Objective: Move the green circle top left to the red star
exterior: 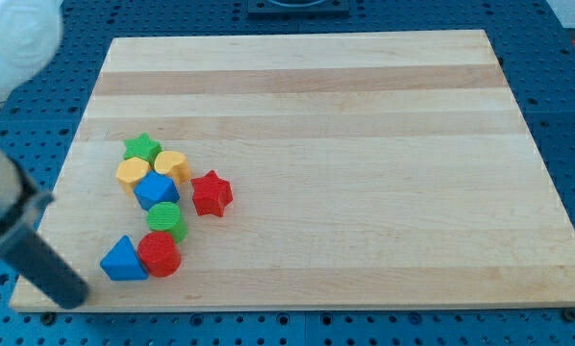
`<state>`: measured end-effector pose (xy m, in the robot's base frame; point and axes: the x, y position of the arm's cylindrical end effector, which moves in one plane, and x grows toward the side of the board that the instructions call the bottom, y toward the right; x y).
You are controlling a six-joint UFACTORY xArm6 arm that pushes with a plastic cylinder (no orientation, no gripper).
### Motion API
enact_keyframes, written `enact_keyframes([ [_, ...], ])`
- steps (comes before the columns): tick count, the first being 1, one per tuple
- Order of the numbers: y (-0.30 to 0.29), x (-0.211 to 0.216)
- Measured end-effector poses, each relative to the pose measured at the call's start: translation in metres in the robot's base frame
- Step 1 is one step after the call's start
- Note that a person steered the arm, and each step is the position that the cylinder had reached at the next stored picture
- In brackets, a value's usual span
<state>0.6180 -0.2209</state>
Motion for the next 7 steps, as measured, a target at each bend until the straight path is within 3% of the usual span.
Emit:
enact_keyframes([
  [2, 0.054, -0.019],
  [7, 0.112, -0.119],
])
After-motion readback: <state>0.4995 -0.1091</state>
